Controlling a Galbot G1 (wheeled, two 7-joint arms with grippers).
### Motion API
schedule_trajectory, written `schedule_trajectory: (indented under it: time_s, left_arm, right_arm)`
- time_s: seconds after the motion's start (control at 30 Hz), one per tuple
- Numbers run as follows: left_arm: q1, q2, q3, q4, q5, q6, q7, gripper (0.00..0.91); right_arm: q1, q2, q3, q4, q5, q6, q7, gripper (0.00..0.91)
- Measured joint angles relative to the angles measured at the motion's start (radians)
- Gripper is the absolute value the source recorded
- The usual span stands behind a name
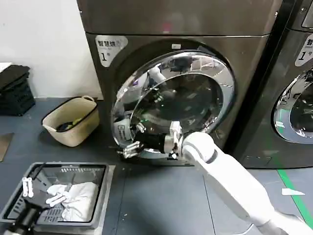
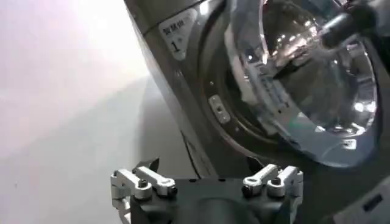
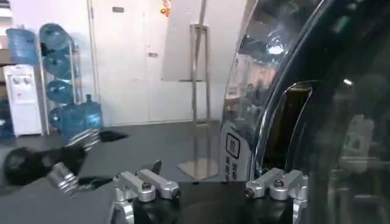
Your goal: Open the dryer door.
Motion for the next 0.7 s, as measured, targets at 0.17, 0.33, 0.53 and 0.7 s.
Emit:
schedule_trajectory:
  time_s: [0.17, 0.33, 0.53, 0.7]
  left_arm:
    - [-0.056, 0.069, 0.026, 0.007, -0.052, 0.047, -0.028, 0.907]
    - [-0.114, 0.155, 0.057, 0.026, -0.111, 0.099, -0.051, 0.907]
    - [-0.193, 0.256, 0.112, 0.053, -0.135, 0.142, -0.085, 0.907]
    - [-0.272, 0.330, 0.184, 0.087, -0.144, 0.156, -0.100, 0.907]
  right_arm:
    - [-0.034, -0.046, 0.022, 0.059, 0.007, -0.001, -0.032, 0.907]
    - [-0.077, -0.101, 0.048, 0.116, 0.022, 0.002, -0.060, 0.907]
    - [-0.125, -0.167, 0.066, 0.175, 0.060, 0.010, -0.066, 0.907]
    - [-0.169, -0.224, 0.091, 0.220, 0.070, 0.013, -0.078, 0.907]
